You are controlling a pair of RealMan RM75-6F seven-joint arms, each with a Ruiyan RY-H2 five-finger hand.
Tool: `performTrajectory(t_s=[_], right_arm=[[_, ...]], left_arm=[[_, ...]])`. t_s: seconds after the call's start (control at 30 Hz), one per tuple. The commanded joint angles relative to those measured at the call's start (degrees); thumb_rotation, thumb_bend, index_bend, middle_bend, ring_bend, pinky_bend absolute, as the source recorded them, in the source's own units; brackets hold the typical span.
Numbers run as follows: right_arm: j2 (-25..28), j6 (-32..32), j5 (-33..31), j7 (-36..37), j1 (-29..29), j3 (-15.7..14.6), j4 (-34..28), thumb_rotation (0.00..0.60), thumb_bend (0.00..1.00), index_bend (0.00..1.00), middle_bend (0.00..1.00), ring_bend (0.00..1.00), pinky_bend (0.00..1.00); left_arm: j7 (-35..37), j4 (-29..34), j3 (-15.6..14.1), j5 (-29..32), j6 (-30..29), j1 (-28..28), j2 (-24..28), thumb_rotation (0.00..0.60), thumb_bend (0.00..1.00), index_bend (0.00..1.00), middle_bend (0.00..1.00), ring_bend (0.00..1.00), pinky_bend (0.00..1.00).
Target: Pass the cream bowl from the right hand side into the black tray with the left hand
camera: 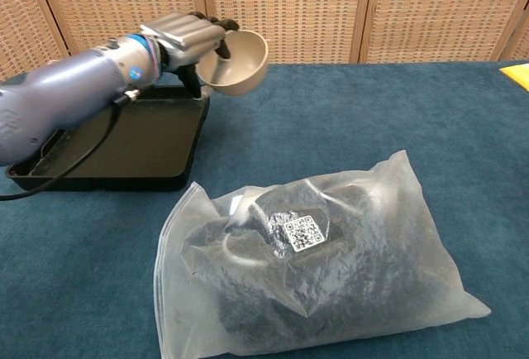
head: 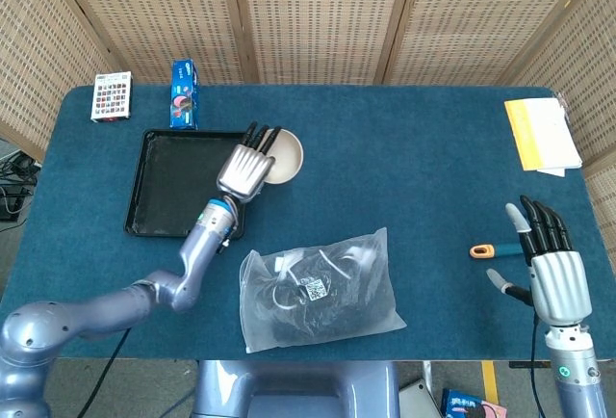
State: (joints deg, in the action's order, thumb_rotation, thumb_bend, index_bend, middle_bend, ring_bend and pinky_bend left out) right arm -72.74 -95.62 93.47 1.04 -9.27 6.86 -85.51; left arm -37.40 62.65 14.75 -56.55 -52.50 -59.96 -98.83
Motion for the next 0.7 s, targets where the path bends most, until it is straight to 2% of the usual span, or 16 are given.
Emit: performTrajectory(t_s=[0.03, 0.1, 0.27, 0.43, 0.7], right_arm=[[0.18, -0.37, 0.66, -0.53, 0.16, -0.21, -0.54, 0.6, 0.21, 0.01, 0.0, 0.0, 0.14], [0.39, -0.77, 1.58, -1.39, 0.35, -0.58, -1.26, 0.6, 0.2, 0.01, 0.0, 0.0, 0.14], [0.43, -0.95, 2.19, -2.2, 0.48, -0.75, -1.99, 0.6, 0.21, 0.01, 0.0, 0.0, 0.14], [0.29, -0.83, 2.52, -3.02, 0.53, -0.83, -2.44, 0.6, 0.21, 0.01, 0.0, 0.0, 0.14], [0.11, -0.86, 2.7, -3.21, 0.62, -0.73, -2.34, 0.6, 0.2, 0.01, 0.0, 0.0, 0.14]], left_arm=[[0.67, 5.96, -2.52, 0.08, -1.94, 5.0, 6.62, 0.6, 0.42, 0.67, 0.0, 0.0, 0.0], [3.05, 8.95, -4.82, 0.26, -2.15, 8.96, 11.35, 0.6, 0.42, 0.67, 0.0, 0.0, 0.0], [6.19, 9.87, -7.25, -0.31, -0.98, 11.95, 14.22, 0.6, 0.42, 0.67, 0.0, 0.0, 0.0], [9.61, 8.39, -8.98, -1.48, -0.33, 14.29, 14.4, 0.6, 0.42, 0.67, 0.0, 0.0, 0.0], [11.9, 4.01, -9.38, -2.72, 0.5, 15.25, 11.85, 0.6, 0.42, 0.65, 0.0, 0.0, 0.0]])
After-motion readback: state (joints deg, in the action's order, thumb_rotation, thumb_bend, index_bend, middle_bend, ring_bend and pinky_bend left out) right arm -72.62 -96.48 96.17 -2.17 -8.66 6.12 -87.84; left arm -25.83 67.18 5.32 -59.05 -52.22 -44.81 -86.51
